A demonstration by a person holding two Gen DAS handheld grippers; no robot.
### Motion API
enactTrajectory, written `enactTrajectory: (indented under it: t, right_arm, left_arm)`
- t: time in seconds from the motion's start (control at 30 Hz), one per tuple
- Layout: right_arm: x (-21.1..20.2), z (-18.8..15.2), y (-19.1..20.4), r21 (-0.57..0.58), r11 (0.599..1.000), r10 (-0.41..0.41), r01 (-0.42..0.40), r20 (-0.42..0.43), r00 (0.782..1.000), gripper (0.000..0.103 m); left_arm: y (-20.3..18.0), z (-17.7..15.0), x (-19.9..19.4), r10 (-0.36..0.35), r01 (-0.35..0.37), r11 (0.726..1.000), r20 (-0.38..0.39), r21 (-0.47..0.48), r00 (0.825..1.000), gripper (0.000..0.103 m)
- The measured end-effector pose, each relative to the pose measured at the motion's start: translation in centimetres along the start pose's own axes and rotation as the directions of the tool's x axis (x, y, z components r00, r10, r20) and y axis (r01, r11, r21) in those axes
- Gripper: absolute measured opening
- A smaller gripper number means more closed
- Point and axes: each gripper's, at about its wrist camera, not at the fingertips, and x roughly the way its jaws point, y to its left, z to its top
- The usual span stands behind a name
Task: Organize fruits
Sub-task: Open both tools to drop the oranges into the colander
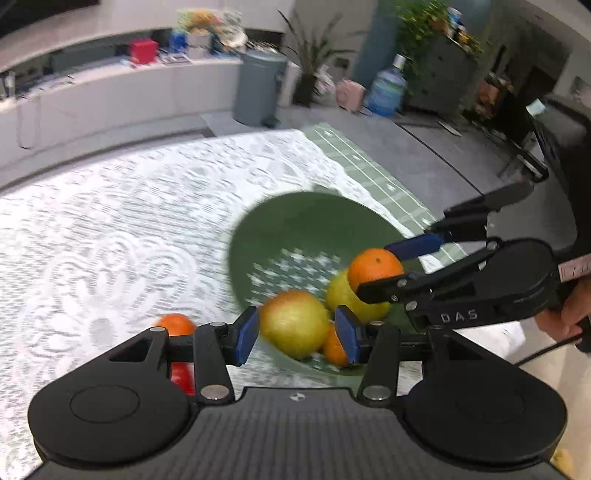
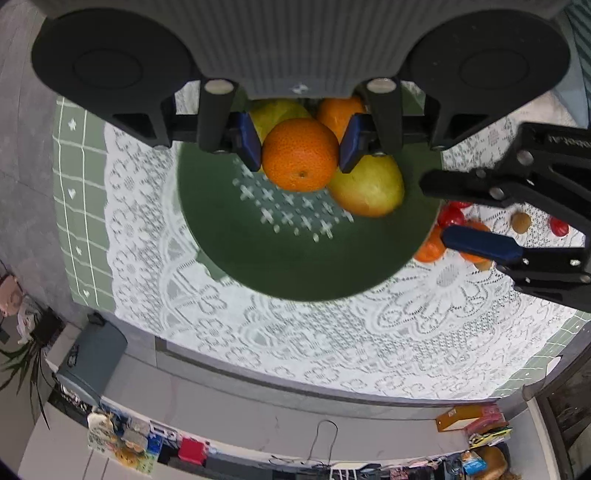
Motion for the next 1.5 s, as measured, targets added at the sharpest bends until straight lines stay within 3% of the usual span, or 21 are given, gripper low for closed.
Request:
enactTrajectory:
  t: [0.2, 0.4, 1.03, 1.17, 1.33, 1.5]
  right_arm:
    - [2.8, 1.4, 0.1, 0.008, 0.999, -0.044, 0.044, -0.006, 0.999, 0.044]
    - [5.3, 2.3, -0.5, 0.047, 0.996, -0.070, 0.071, -0.033, 0.997, 0.044]
    - [8.6, 2.6, -0.7, 0.091, 0.988, -0.114, 0.124, -0.105, 0.988, 0.046]
    - [7.6, 2.4, -0.4, 0.094, 0.982, -0.158, 0.163, -0.062, 0.985, 0.058]
    - [5.2, 1.9, 0.4, 0.101, 0.974, -0.205, 0.202, 0.017, 0.979, 0.060]
    - [1.9, 0.9, 1.9, 0.159, 0.969, -0.211, 0.190, 0.122, 0.970, 0.064]
  left_arm:
    - [1.4, -0.3, -2.0, 0.095, -0.094, 0.995, 0.052, -0.025, 0.994, 0.056]
    - [2.7, -1.0, -2.6, 0.167, -0.165, 0.985, 0.045, -0.044, 0.985, 0.057]
    - [5.8, -3.9, -3.4, 0.188, -0.185, 0.976, 0.011, -0.115, 0.982, 0.058]
    - [5.8, -4.2, -3.7, 0.197, -0.194, 0.976, 0.019, -0.101, 0.980, 0.058]
    - [5.8, -4.4, -4.4, 0.207, -0.203, 0.974, 0.037, -0.096, 0.978, 0.060]
    - [5.7, -4.7, -5.2, 0.211, -0.204, 0.974, 0.071, -0.095, 0.975, 0.062]
